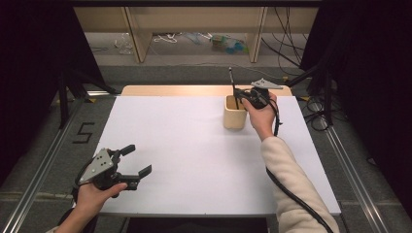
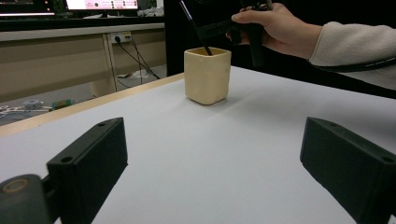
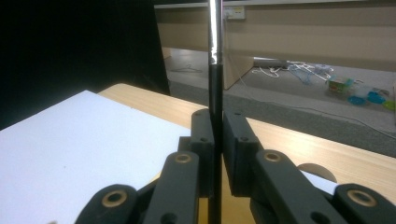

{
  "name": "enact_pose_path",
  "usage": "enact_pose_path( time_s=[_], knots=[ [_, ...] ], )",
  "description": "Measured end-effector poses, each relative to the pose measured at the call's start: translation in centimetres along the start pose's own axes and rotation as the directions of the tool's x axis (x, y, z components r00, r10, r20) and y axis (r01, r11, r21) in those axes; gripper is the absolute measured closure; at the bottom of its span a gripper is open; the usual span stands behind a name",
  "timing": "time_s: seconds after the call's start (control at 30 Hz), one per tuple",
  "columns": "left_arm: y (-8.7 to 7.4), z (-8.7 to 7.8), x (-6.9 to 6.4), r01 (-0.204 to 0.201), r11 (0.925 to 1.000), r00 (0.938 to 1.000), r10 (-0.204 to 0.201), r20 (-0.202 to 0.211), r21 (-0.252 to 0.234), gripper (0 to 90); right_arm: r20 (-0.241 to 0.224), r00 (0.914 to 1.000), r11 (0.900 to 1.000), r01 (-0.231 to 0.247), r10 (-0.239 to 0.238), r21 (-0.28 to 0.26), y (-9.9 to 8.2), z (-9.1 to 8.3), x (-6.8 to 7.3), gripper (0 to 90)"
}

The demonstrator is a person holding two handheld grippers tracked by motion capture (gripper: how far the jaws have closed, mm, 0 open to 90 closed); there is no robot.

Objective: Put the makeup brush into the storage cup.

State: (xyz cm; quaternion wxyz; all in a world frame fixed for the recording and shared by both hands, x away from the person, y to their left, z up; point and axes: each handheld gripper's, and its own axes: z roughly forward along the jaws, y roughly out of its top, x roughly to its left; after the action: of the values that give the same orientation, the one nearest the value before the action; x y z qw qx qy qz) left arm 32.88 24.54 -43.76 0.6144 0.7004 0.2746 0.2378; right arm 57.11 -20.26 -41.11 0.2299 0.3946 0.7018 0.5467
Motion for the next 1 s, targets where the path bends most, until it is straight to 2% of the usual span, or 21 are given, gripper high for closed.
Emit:
enact_pose_path(
  time_s=[1.0],
  knots=[
    [-0.05, 0.03, -0.05, 0.010, 1.0000, 1.0000, -0.010, 0.001, 0.002, 7.0, 0.013, 0.9999, 0.9998, 0.006, -0.006, 0.019, -0.15, 0.08, -0.04, 83.7]
  ],
)
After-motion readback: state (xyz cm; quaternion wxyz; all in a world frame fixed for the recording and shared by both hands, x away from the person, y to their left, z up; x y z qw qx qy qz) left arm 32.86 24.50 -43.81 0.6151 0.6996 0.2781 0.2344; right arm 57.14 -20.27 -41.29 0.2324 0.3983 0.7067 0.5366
